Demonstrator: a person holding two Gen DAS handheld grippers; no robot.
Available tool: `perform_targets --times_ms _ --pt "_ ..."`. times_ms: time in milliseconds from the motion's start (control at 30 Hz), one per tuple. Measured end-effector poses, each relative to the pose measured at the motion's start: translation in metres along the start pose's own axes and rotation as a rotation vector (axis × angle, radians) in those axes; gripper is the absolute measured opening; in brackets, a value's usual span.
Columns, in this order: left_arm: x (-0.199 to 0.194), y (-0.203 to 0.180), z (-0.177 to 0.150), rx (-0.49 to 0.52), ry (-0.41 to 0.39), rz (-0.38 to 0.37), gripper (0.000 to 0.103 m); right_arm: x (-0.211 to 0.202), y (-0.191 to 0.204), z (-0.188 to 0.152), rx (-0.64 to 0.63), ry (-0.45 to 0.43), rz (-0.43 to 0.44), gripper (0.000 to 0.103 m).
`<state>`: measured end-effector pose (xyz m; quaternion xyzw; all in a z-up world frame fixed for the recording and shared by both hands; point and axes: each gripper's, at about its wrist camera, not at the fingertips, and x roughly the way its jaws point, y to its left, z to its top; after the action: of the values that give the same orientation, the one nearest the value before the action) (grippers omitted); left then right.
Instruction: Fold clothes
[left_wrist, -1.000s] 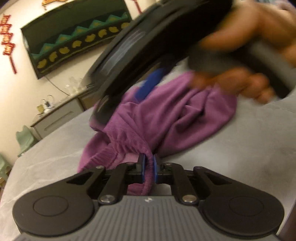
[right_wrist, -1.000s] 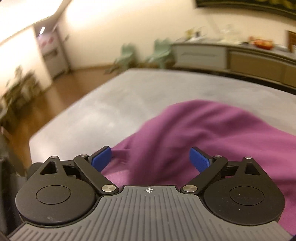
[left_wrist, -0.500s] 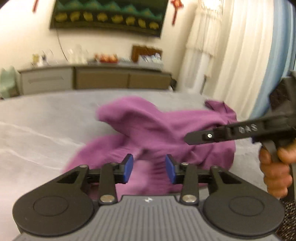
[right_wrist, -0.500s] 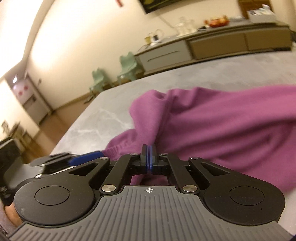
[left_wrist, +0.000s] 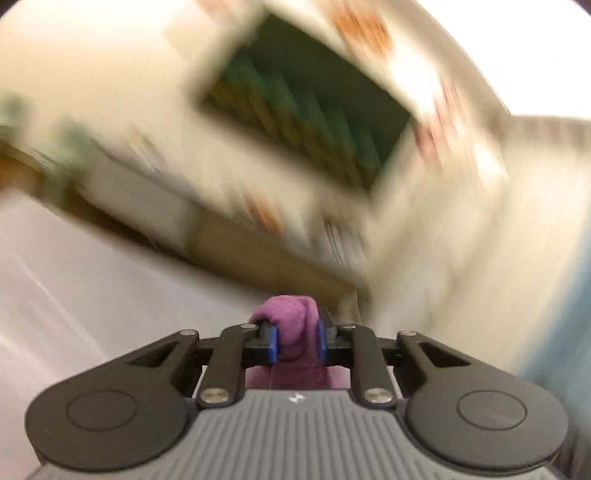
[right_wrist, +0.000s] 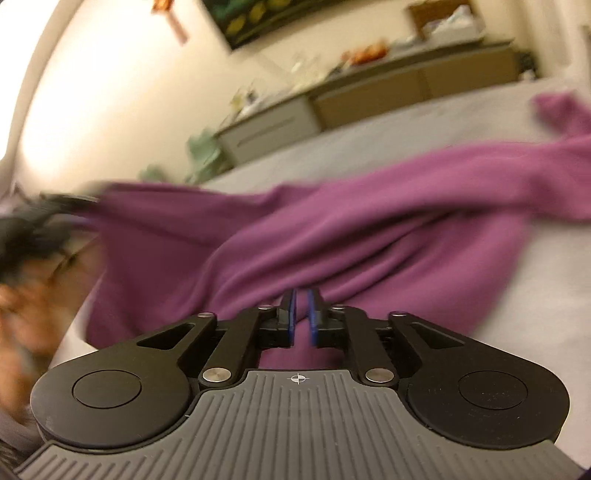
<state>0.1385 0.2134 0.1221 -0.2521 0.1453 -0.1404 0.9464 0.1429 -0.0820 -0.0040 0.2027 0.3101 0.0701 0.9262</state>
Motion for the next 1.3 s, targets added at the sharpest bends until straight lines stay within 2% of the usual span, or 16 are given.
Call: perform_targets --times_ms 67,133,200,333,400,467,500,633,767,933,1000,1067,1100,1133,1167,1300 --pt "0.006 0.05 0.014 -0.034 0.073 0.163 0.019 -0.011 -0.028 0.014 0.015 -0.019 -0.081 0.033" --pt "0.025 0.088 -0.002 -0.074 0.216 0.241 0.02 -0.009 -0.058 0.026 0.038 0.028 -0.129 0.048" --pt "0.034 0.109 -0.016 -0.113 0.293 0.271 0.022 -0.002 -0.081 0.033 0.039 0.094 -0.158 0.051" --pt "0.029 0.114 -0.025 -0.026 0.335 0.309 0.024 0.006 -0.108 0.039 0.04 0.128 -0.235 0.059" --pt "0.025 0.114 -0.024 -0.042 0.325 0.301 0.025 0.009 -0.114 0.04 0.076 0.113 -0.209 0.066" --pt "0.025 0.111 -0.024 -0.049 0.32 0.292 0.025 0.012 -0.12 0.042 0.098 0.094 -0.196 0.083" --pt "0.027 0.109 -0.025 -0.046 0.327 0.285 0.025 0.016 -0.121 0.044 0.106 0.083 -0.196 0.085" --pt "0.038 0.093 -0.025 0.022 0.356 0.276 0.025 0.038 -0.123 0.065 0.035 0.053 -0.261 0.086" --pt "0.043 0.085 -0.027 0.071 0.343 0.272 0.025 0.06 -0.145 0.097 -0.091 0.0 -0.431 0.09" --pt "0.047 0.063 -0.025 0.185 0.355 0.173 0.024 0.09 -0.184 0.125 -0.193 -0.009 -0.492 0.09" --pt "0.044 0.05 -0.021 0.256 0.321 0.148 0.024 0.104 -0.195 0.131 -0.227 0.015 -0.451 0.088" --pt "0.037 0.041 -0.012 0.301 0.263 0.13 0.023 0.114 -0.204 0.136 -0.253 0.041 -0.396 0.058" --pt "0.031 0.041 -0.004 0.297 0.219 0.124 0.023 0.114 -0.207 0.138 -0.259 0.044 -0.359 0.051" --pt "0.025 0.041 0.004 0.292 0.175 0.117 0.022 0.114 -0.207 0.141 -0.273 0.056 -0.329 0.022" --pt "0.018 0.043 0.012 0.275 0.121 0.114 0.022 0.114 -0.204 0.144 -0.294 0.078 -0.306 0.003" --pt "-0.008 0.065 0.046 0.169 -0.103 0.117 0.022 0.085 -0.198 0.173 -0.319 0.005 -0.266 0.003"
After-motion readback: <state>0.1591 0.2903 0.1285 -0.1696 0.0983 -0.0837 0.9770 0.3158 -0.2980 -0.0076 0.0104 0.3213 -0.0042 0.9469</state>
